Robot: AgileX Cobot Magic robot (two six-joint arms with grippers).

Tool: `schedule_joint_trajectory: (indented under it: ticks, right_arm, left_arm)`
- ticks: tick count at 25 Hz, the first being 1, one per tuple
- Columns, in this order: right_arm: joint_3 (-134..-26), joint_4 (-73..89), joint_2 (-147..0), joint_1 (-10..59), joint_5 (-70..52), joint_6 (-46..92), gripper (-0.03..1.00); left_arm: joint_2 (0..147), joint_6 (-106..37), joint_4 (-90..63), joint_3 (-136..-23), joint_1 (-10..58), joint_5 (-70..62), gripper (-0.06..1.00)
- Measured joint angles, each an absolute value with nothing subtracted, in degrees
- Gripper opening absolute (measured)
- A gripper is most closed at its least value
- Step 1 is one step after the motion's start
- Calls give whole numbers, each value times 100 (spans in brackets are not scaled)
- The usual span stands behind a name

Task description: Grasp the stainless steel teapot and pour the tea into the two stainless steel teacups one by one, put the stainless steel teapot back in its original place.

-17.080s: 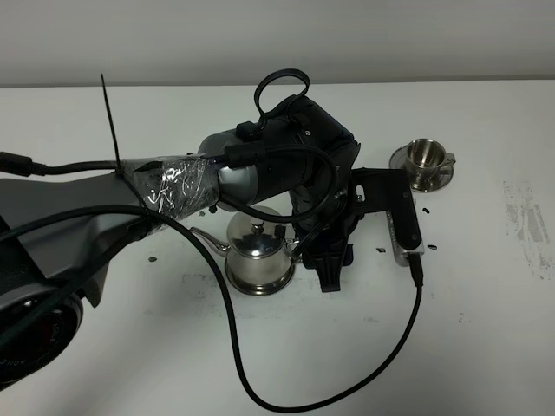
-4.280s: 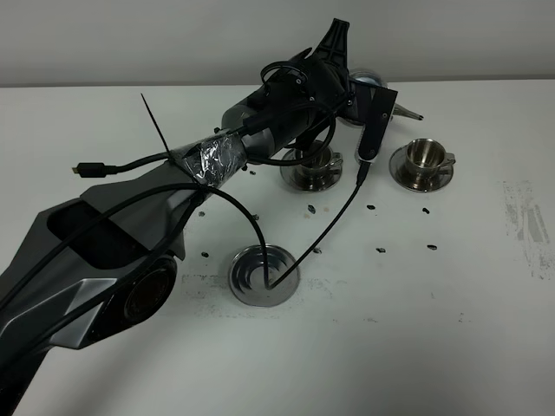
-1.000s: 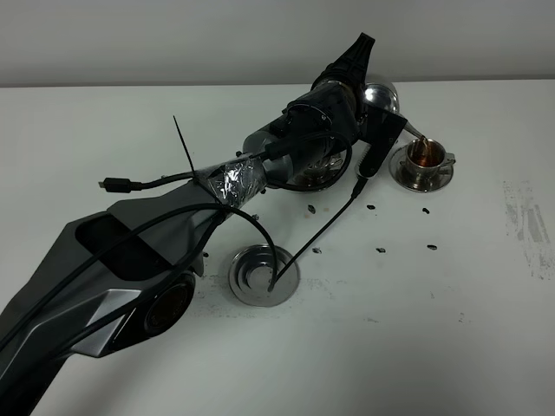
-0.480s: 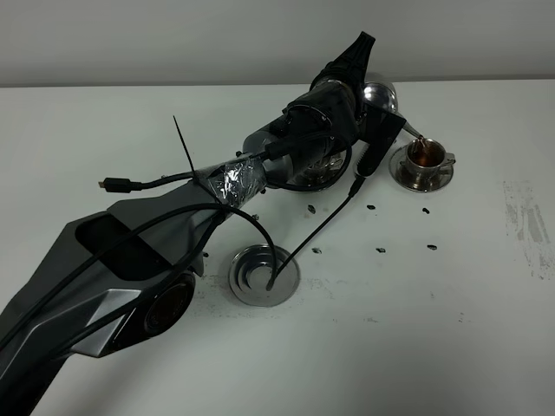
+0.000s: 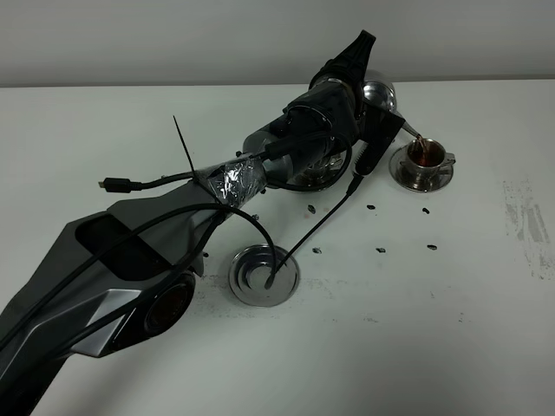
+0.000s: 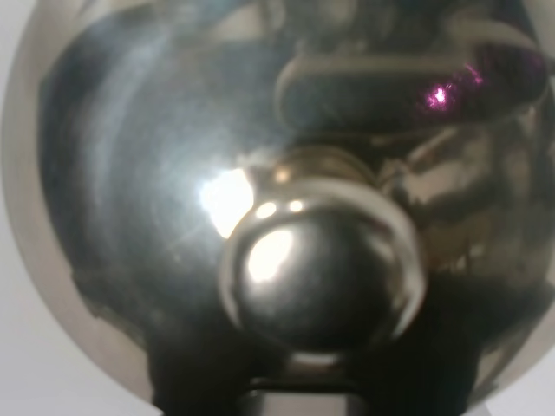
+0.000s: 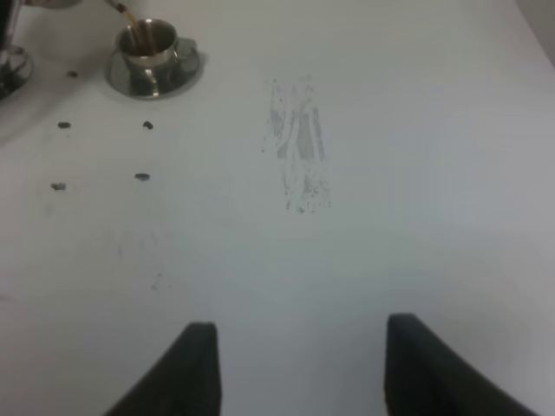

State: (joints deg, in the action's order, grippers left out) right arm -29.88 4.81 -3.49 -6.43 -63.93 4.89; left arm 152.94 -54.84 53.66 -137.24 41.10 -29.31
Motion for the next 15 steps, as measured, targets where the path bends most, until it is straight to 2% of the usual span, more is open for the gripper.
schedule_joint_trajectory:
  ticks: [15]
  right_arm:
    - [-2988, 481, -349, -643, -6393, 484, 42]
  left_arm:
    - [15294, -5619, 5481, -13724, 4110, -2925, 17]
